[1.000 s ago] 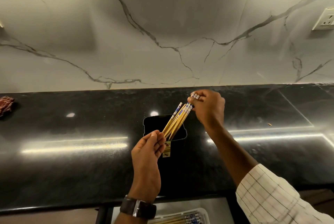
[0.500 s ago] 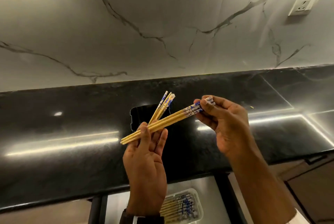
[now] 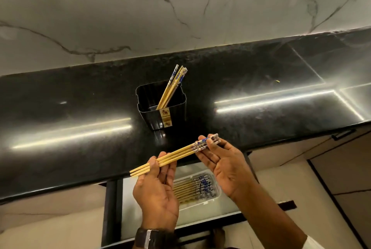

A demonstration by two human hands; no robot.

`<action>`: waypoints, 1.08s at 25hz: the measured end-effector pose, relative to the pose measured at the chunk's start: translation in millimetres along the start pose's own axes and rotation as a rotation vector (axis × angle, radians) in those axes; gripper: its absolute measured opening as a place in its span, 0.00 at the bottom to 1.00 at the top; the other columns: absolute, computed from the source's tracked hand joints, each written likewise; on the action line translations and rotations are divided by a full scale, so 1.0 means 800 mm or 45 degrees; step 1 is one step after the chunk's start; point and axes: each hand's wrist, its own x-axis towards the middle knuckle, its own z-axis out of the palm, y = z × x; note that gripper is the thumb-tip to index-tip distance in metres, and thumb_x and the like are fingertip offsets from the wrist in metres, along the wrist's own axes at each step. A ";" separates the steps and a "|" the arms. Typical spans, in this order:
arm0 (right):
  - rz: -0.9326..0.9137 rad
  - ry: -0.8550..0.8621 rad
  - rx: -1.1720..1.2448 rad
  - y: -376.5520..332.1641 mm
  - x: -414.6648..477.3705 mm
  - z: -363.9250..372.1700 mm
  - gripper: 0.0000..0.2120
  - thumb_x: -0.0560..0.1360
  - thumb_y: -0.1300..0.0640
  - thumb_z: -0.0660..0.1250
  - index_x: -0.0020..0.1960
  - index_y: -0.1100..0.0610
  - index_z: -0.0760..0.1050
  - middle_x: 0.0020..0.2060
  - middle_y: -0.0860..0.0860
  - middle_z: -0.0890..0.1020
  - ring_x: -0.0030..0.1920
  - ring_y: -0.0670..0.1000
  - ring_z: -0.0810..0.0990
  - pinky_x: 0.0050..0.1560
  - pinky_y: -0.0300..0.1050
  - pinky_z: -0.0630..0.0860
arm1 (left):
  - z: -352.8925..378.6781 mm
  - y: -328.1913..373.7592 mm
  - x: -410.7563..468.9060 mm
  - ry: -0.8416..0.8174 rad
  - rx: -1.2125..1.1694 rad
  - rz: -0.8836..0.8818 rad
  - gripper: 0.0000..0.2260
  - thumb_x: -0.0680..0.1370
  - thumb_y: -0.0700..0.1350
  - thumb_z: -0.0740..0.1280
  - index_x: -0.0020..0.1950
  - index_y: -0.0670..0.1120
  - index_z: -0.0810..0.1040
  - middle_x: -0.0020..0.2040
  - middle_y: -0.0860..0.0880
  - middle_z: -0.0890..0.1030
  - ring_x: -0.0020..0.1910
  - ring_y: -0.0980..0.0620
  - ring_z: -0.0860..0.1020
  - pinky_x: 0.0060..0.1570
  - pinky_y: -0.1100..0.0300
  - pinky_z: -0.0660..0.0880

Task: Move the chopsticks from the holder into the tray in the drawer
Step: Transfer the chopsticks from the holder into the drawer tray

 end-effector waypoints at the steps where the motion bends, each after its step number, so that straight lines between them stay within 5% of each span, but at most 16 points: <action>1: 0.036 0.068 -0.013 0.018 0.003 -0.011 0.10 0.81 0.65 0.66 0.62 0.64 0.77 0.55 0.62 0.87 0.56 0.61 0.87 0.51 0.52 0.85 | -0.014 -0.010 0.008 0.079 0.020 -0.056 0.11 0.82 0.39 0.66 0.64 0.38 0.77 0.51 0.37 0.86 0.45 0.45 0.88 0.48 0.48 0.83; 5: 0.157 0.266 0.028 0.072 0.022 -0.056 0.13 0.80 0.66 0.67 0.63 0.68 0.76 0.52 0.63 0.87 0.47 0.59 0.87 0.42 0.47 0.87 | -0.057 -0.037 0.038 0.283 0.123 -0.236 0.10 0.81 0.38 0.67 0.61 0.37 0.79 0.54 0.36 0.84 0.46 0.43 0.85 0.48 0.49 0.83; 9: 0.257 0.399 -0.039 0.096 0.045 -0.081 0.11 0.79 0.66 0.69 0.60 0.67 0.77 0.53 0.64 0.85 0.46 0.58 0.86 0.38 0.46 0.86 | -0.073 -0.049 0.058 0.338 0.232 -0.338 0.07 0.80 0.36 0.69 0.57 0.37 0.79 0.49 0.37 0.84 0.44 0.43 0.83 0.37 0.51 0.84; 14: 0.501 0.676 -0.275 0.116 0.079 -0.088 0.09 0.79 0.70 0.69 0.58 0.70 0.78 0.49 0.65 0.85 0.40 0.58 0.85 0.23 0.43 0.81 | -0.091 -0.067 0.098 0.517 0.281 -0.430 0.05 0.79 0.31 0.67 0.54 0.36 0.76 0.59 0.37 0.80 0.54 0.42 0.80 0.53 0.48 0.79; 16: 0.537 0.734 -0.311 0.117 0.090 -0.086 0.07 0.80 0.69 0.67 0.58 0.69 0.78 0.47 0.64 0.85 0.42 0.59 0.86 0.28 0.49 0.83 | -0.099 -0.075 0.117 0.542 0.291 -0.475 0.12 0.81 0.32 0.64 0.64 0.37 0.75 0.65 0.39 0.79 0.57 0.43 0.78 0.56 0.48 0.76; 19: 0.586 0.800 -0.270 0.123 0.110 -0.087 0.08 0.82 0.66 0.64 0.59 0.69 0.77 0.51 0.65 0.84 0.53 0.64 0.86 0.50 0.62 0.84 | -0.105 -0.086 0.139 0.586 0.330 -0.520 0.13 0.83 0.34 0.59 0.66 0.39 0.74 0.68 0.39 0.78 0.64 0.42 0.77 0.61 0.47 0.73; 21: 0.602 0.831 -0.291 0.129 0.120 -0.088 0.08 0.81 0.67 0.66 0.59 0.69 0.77 0.52 0.65 0.85 0.50 0.65 0.86 0.50 0.66 0.83 | -0.107 -0.091 0.156 0.610 0.371 -0.540 0.15 0.84 0.36 0.57 0.69 0.39 0.73 0.68 0.38 0.77 0.67 0.40 0.76 0.60 0.44 0.74; 25: 0.555 0.992 -0.326 0.138 0.136 -0.088 0.07 0.78 0.70 0.68 0.43 0.68 0.73 0.50 0.66 0.83 0.47 0.65 0.85 0.51 0.63 0.83 | -0.125 -0.104 0.196 0.670 0.567 -0.582 0.16 0.83 0.39 0.57 0.68 0.44 0.76 0.65 0.38 0.77 0.56 0.36 0.77 0.39 0.44 0.79; 27: 0.580 0.997 -0.160 0.141 0.143 -0.085 0.04 0.81 0.71 0.63 0.53 0.73 0.75 0.61 0.70 0.79 0.46 0.60 0.83 0.44 0.45 0.86 | -0.152 -0.127 0.235 0.624 0.503 -0.562 0.15 0.82 0.38 0.57 0.67 0.44 0.76 0.65 0.37 0.76 0.61 0.34 0.76 0.48 0.41 0.81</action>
